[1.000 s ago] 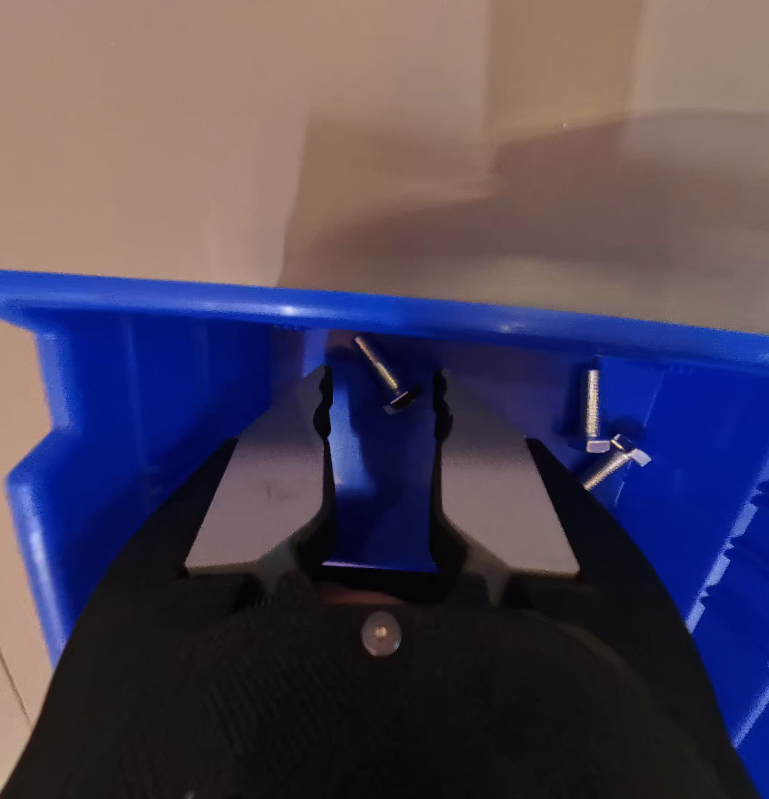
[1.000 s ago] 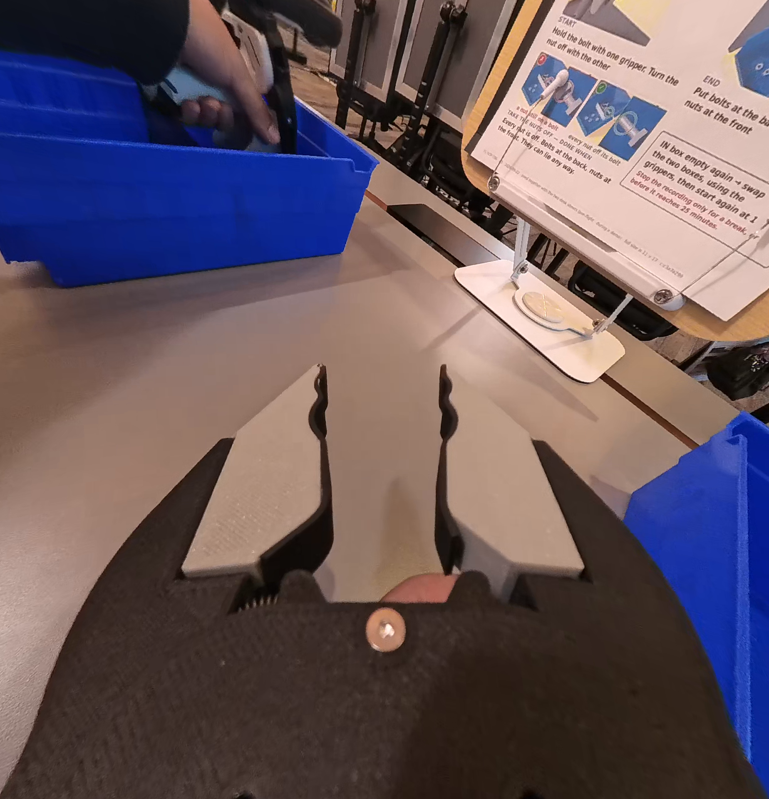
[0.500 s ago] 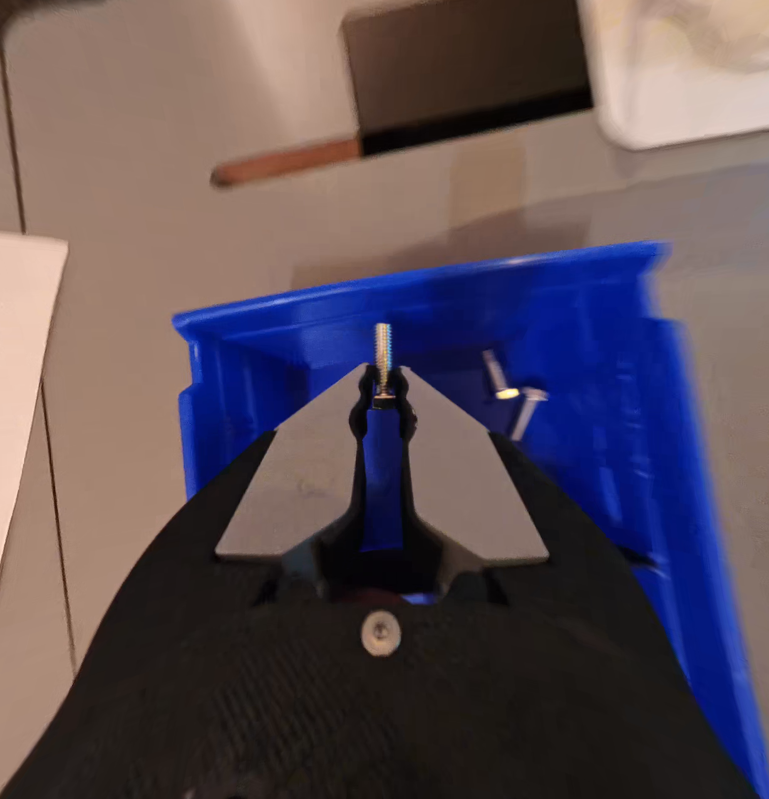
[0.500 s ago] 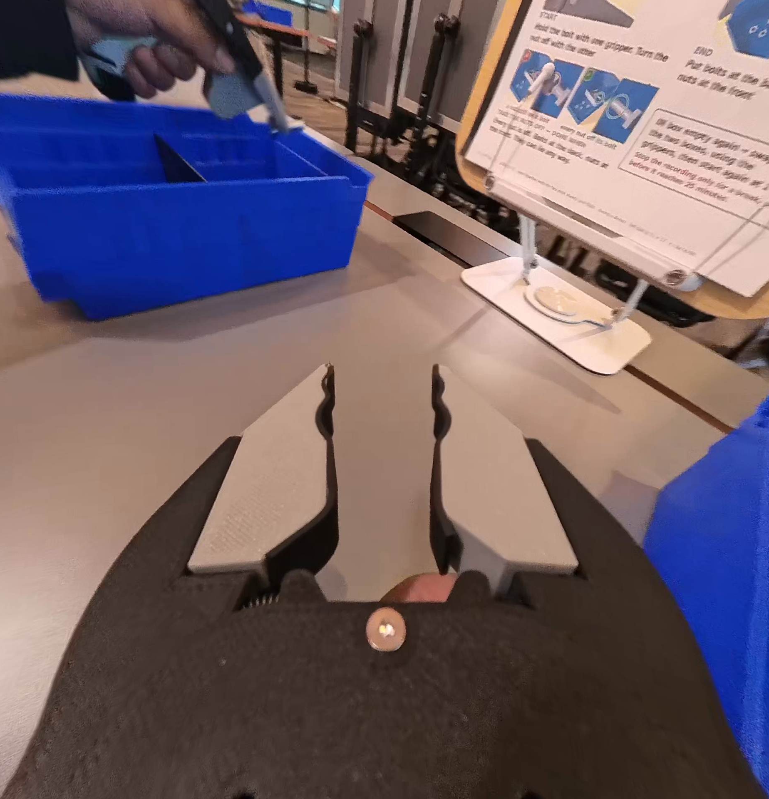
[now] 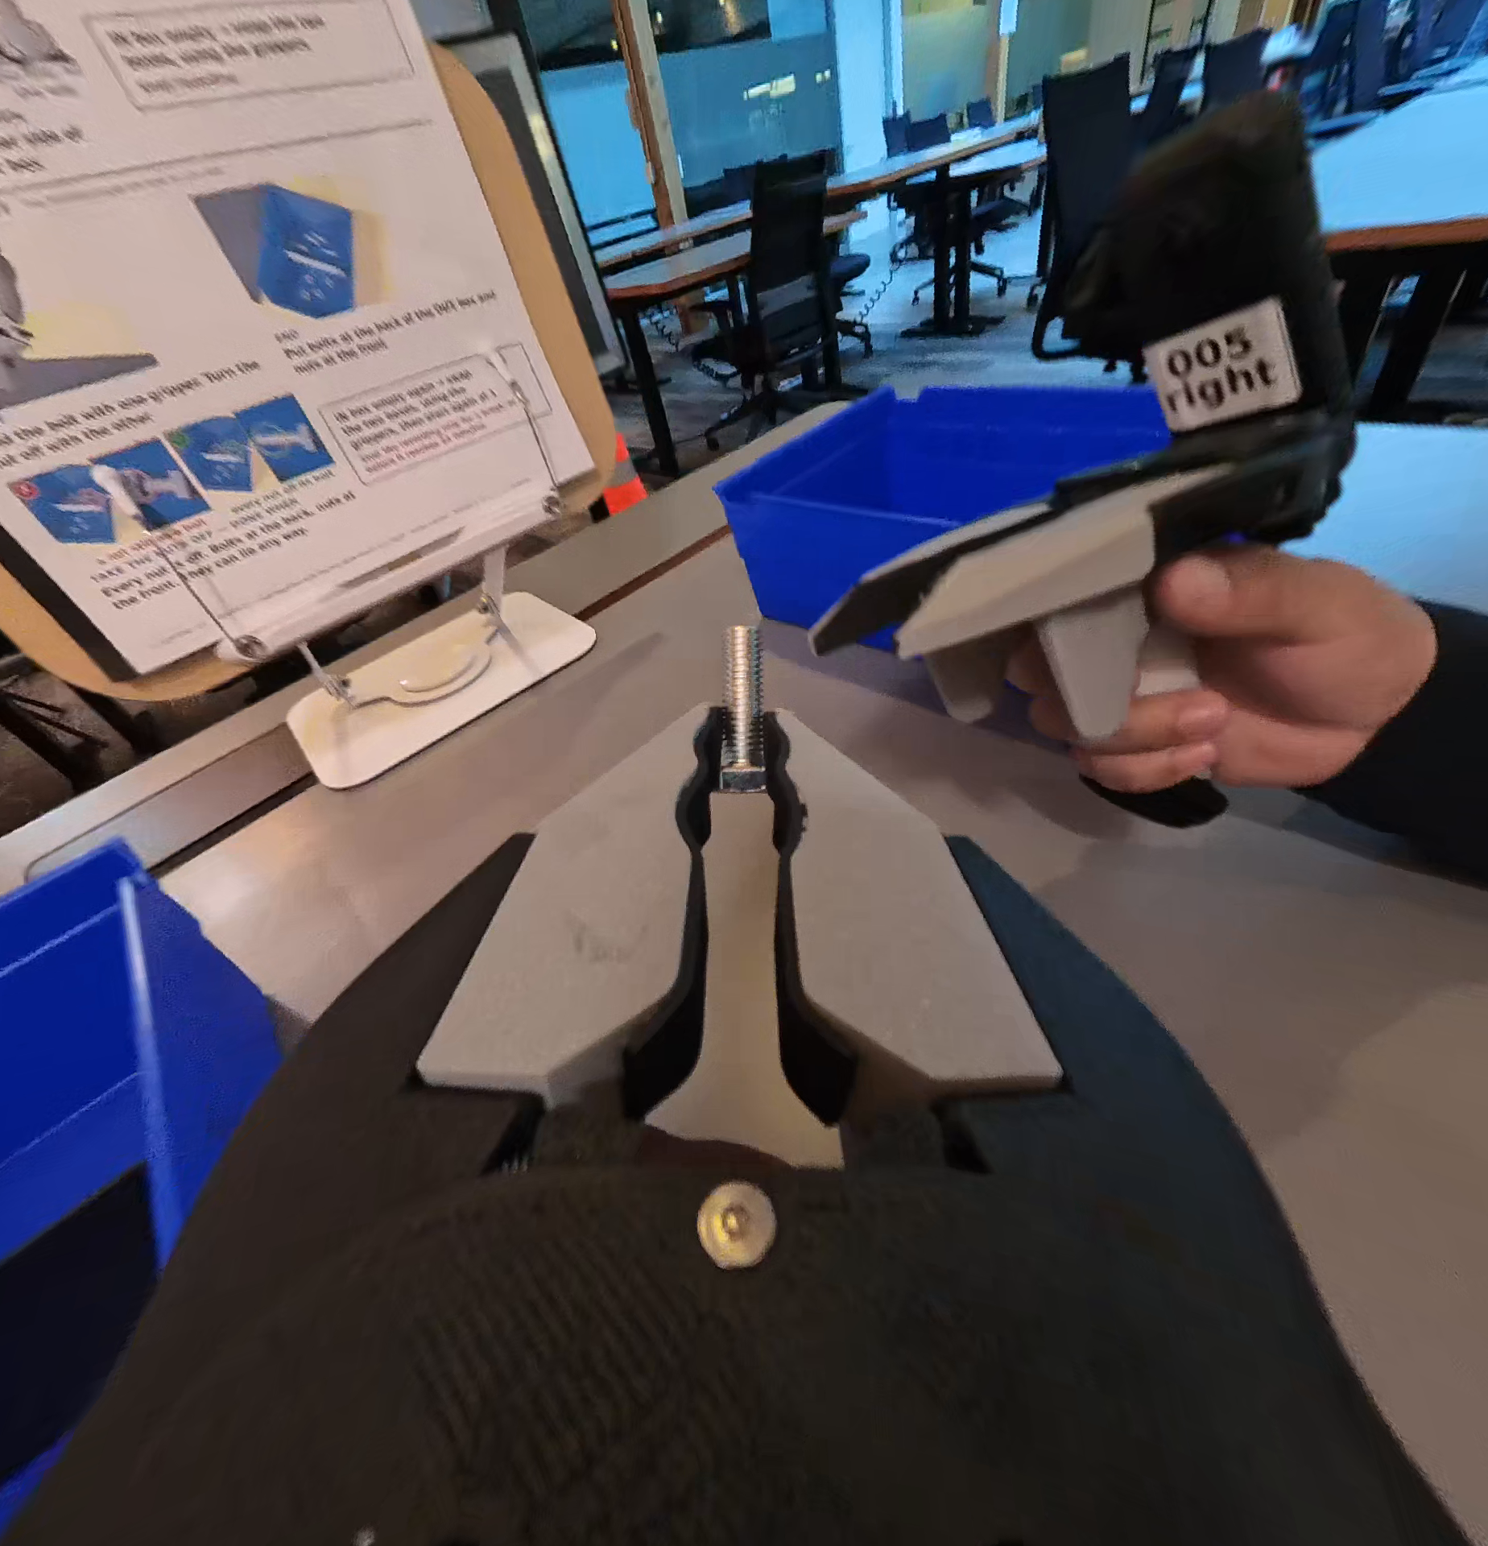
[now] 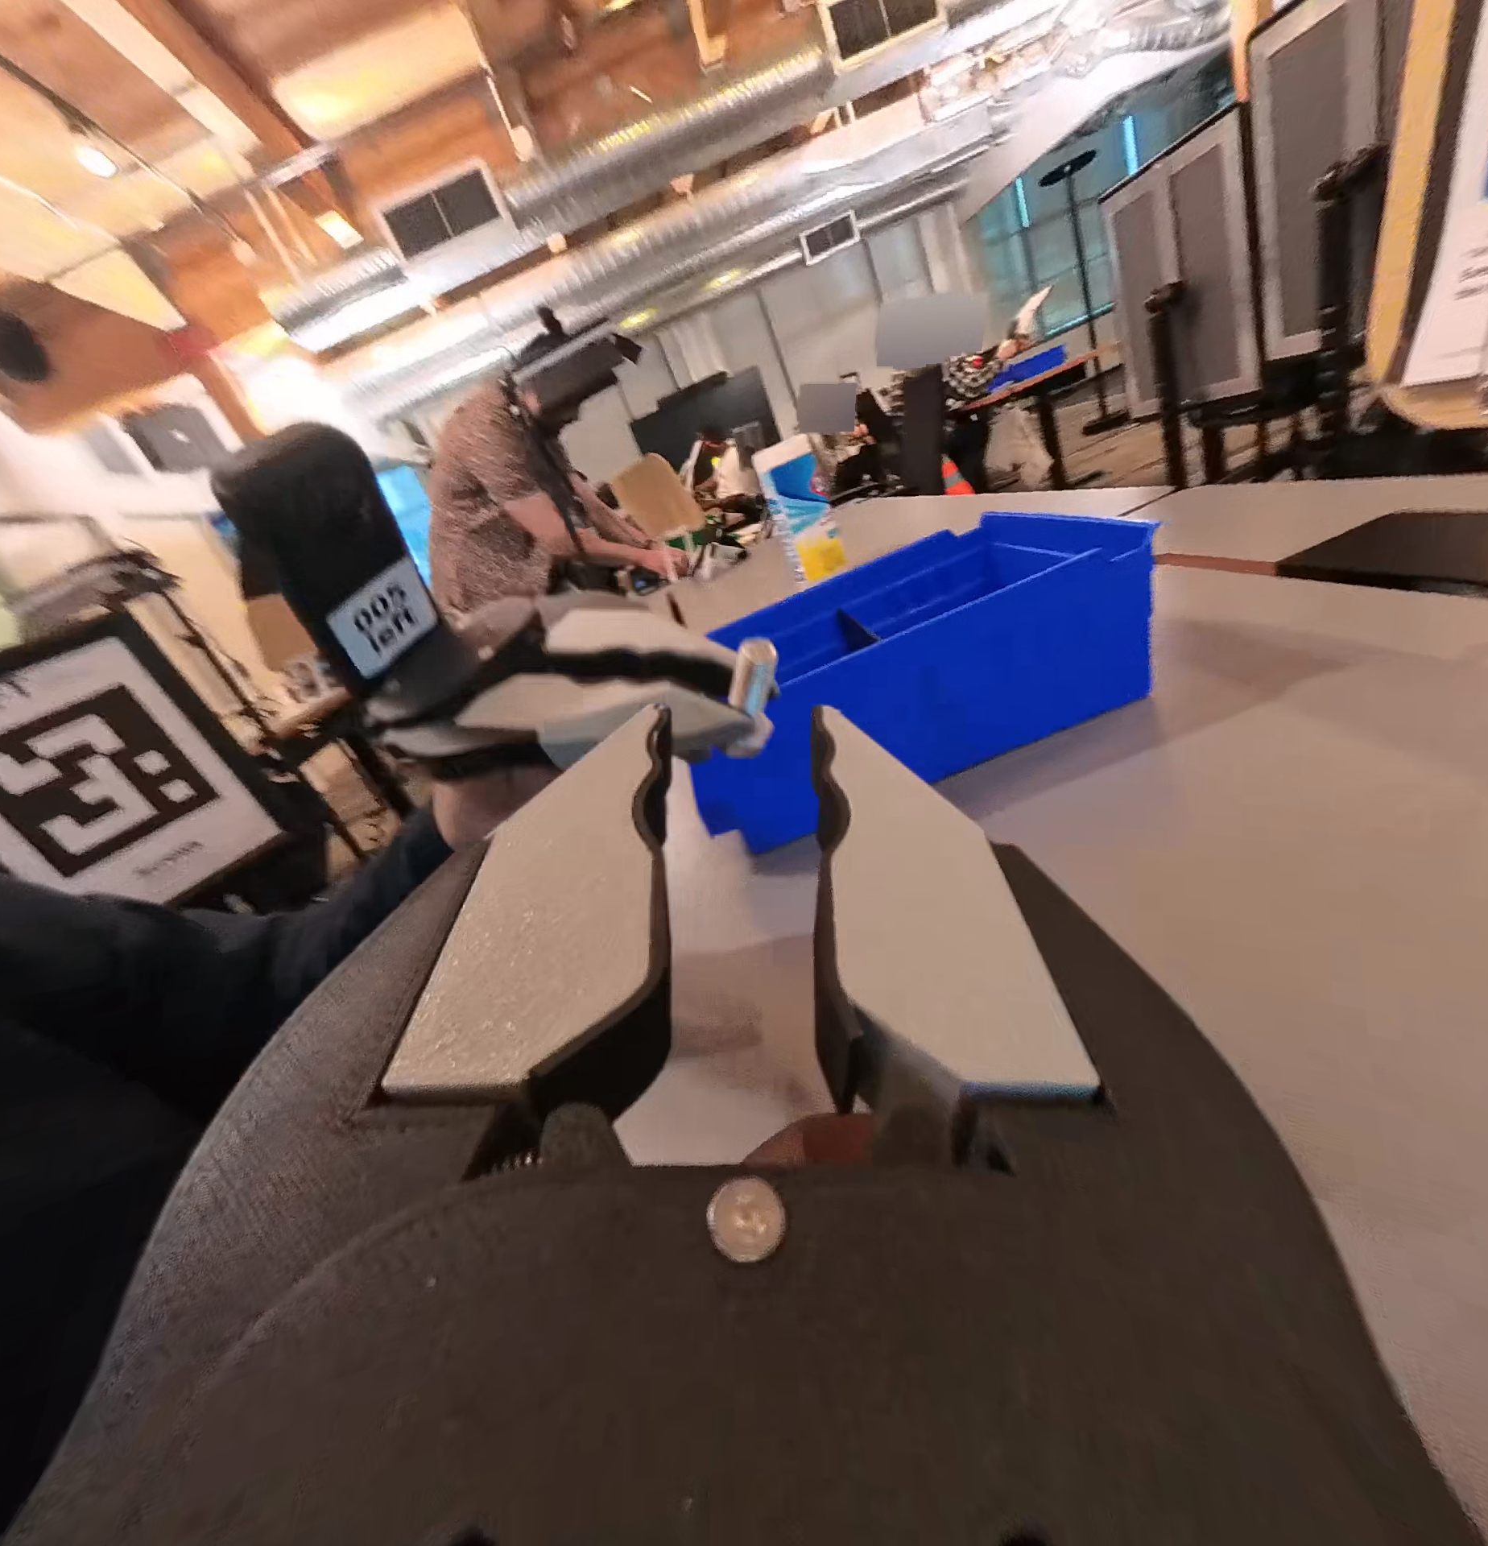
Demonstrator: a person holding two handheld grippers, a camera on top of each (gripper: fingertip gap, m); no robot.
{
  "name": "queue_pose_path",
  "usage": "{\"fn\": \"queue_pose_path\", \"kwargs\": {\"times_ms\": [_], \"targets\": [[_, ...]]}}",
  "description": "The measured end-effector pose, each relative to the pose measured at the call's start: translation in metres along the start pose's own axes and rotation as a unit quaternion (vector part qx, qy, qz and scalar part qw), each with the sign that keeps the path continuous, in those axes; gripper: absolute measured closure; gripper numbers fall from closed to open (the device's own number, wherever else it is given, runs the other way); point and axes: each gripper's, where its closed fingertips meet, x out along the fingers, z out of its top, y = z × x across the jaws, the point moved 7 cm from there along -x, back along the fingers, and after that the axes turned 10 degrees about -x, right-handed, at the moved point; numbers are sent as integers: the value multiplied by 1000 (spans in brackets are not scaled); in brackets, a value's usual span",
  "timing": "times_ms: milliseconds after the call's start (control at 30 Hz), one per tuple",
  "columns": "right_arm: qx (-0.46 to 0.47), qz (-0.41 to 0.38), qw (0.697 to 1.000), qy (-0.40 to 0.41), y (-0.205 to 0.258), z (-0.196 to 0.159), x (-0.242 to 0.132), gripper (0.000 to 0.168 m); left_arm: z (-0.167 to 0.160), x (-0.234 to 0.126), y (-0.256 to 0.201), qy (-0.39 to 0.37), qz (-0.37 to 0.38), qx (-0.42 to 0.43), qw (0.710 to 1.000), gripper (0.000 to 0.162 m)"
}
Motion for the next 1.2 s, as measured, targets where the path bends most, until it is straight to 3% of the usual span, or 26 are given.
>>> {"fn": "queue_pose_path", "kwargs": {"times_ms": [233, 333, 400, 500, 667, 833, 1067, 1200], "targets": [[56, -13, 998, 31, -11, -17, 10, 135, -24, 14, -15, -1, -15, -39, 999, 155], [67, -7, 997, 47, -13, -25, 13, 159, -30, 19, -16, 0, -5, -36, 999, 155], [73, -10, 996, 55, -15, -29, 13, 162, -35, 22, -15, 9, 4, -44, 999, 155], [47, -52, 994, 79, -21, -34, 12, 162, -41, 24, -12, 21, 12, -67, 997, 154], [-63, -158, 972, 163, -34, -42, 6, 162, -49, 15, -2, 46, 16, -121, 991, 128], [-126, -203, 935, 262, -46, -67, 10, 162, -40, -26, 12, 51, 30, -131, 990, 124], [-81, -210, 916, 331, -60, -87, 9, 162, -9, -117, 97, 33, 141, -129, 981, 129], [-67, -210, 911, 348, -61, -91, 6, 161, -28, -138, 154, 134, 179, -134, 966, 130]]}}
